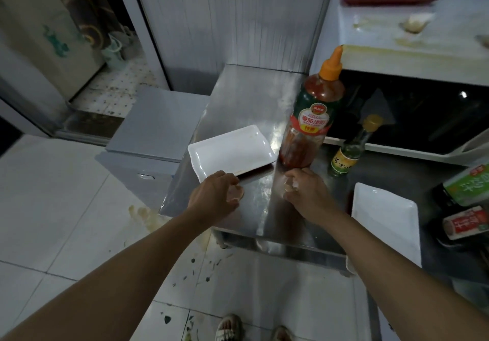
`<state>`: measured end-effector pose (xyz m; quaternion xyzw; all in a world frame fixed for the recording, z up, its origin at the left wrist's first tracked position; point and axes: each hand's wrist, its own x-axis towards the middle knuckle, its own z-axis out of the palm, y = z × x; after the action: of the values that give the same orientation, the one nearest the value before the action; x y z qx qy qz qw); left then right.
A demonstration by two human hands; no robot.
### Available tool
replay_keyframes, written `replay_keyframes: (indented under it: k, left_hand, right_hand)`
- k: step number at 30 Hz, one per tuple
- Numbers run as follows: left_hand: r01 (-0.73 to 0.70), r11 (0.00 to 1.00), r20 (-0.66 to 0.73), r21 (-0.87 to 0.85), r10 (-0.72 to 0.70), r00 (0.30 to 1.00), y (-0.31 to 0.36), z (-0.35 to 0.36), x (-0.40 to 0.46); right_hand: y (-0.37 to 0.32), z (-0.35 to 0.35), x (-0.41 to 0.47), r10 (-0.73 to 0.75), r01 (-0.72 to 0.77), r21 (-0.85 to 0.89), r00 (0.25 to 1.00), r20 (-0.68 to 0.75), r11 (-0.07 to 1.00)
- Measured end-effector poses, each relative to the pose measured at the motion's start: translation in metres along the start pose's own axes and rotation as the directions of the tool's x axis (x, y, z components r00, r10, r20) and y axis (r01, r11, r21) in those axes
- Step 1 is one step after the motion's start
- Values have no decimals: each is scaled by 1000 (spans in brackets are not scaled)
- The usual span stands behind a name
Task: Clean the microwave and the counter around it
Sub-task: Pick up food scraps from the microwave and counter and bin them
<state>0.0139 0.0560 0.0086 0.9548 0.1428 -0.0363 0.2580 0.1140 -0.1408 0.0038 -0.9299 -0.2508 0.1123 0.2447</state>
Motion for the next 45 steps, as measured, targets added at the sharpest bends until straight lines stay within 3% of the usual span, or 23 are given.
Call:
replay_keyframes:
  k: [11, 23, 33, 45]
  left_hand:
    - [-254, 967, -18, 27, 254, 967, 76, -68, 8]
    - [-567, 824, -38, -2, 567, 823, 186, -120, 26]
    - [-576, 815, -72, 61, 579, 812, 272, -118, 82]
    - [-338, 941, -266, 13, 329, 906, 338, -102, 169]
  right_hand:
    - [-30, -102, -38, 81, -82, 3, 979, -187, 997]
    - [-28, -219, -79, 137, -194, -101, 903, -407, 976]
    - [39, -291, -58, 147, -220, -103, 868, -475, 970]
    - [126, -364, 45, 9, -35, -54, 907, -422, 998]
